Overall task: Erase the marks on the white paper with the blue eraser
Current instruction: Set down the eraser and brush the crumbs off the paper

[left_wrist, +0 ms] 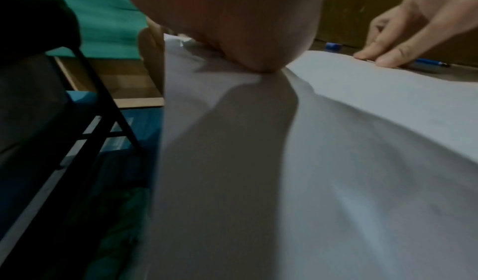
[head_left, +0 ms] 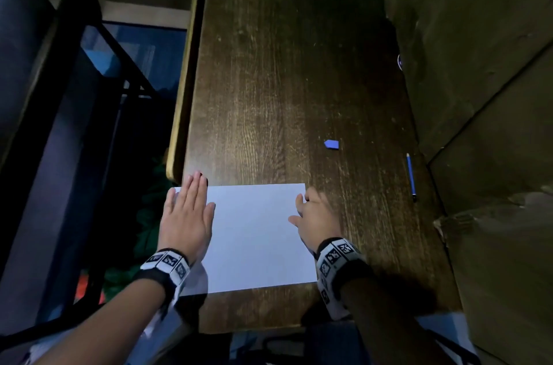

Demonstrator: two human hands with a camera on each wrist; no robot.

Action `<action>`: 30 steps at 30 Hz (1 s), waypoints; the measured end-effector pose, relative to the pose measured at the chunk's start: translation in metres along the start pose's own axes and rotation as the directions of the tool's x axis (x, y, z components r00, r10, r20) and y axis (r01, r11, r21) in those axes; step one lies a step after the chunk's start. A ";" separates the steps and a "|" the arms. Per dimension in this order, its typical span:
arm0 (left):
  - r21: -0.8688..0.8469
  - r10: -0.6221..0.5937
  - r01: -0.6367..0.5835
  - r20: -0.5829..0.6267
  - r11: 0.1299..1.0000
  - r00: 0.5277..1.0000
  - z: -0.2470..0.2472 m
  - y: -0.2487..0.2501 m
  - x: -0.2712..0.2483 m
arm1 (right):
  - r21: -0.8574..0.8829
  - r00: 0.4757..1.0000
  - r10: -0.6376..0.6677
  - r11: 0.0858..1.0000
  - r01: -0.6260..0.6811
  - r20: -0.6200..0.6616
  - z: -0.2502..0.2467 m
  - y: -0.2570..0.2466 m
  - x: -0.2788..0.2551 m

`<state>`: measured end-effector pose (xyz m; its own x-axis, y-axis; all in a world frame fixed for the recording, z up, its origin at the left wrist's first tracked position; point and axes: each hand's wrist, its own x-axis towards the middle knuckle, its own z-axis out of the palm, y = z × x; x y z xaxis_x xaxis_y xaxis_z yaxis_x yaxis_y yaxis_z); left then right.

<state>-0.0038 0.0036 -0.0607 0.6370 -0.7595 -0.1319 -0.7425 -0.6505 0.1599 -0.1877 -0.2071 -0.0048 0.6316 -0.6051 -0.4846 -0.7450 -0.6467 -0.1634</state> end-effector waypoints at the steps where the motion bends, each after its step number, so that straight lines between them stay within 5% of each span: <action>1: -0.001 -0.022 0.022 -0.006 1.000 1.000 -0.003 0.006 0.003 | 0.004 1.000 0.003 1.000 -0.003 -0.003 0.000 -0.001 0.000; 7: -0.013 0.319 -0.320 0.111 0.947 0.941 0.015 0.087 0.019 | -0.035 1.000 0.013 0.999 -0.014 -0.028 0.002 -0.004 0.001; 15: 0.045 -0.072 0.072 0.000 0.996 0.997 -0.005 0.009 0.018 | -0.035 0.999 0.008 0.999 -0.010 -0.036 0.003 -0.001 0.001; 18: -0.032 0.035 -0.035 0.009 0.999 0.999 -0.007 0.028 0.002 | -0.023 0.999 0.009 1.000 -0.010 -0.045 0.003 -0.002 0.000; 20: -0.053 0.310 -0.307 0.054 0.950 0.949 0.000 0.046 -0.021 | -0.023 0.998 0.007 1.000 -0.008 -0.055 0.004 -0.002 -0.001; 22: 0.008 0.539 -0.545 0.136 0.838 0.831 0.010 0.042 -0.051 | 0.002 0.997 -0.003 1.000 0.003 -0.074 0.006 0.001 -0.004; 24: 0.055 0.604 -0.623 0.193 0.780 0.773 0.017 0.020 -0.078 | 0.048 0.994 -0.036 0.998 0.041 -0.103 0.009 0.005 -0.008; 30: 0.041 0.669 -0.690 0.208 0.723 0.713 0.012 -0.014 -0.098 | 0.141 0.984 -0.141 0.978 0.156 -0.106 0.017 0.028 -0.018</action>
<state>-0.0582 0.0867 -0.0619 -0.0856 -0.9778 -0.1910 -0.9846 0.0537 0.1665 -0.2233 -0.2066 -0.0154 0.7497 -0.5534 -0.3628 -0.6604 -0.6611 -0.3562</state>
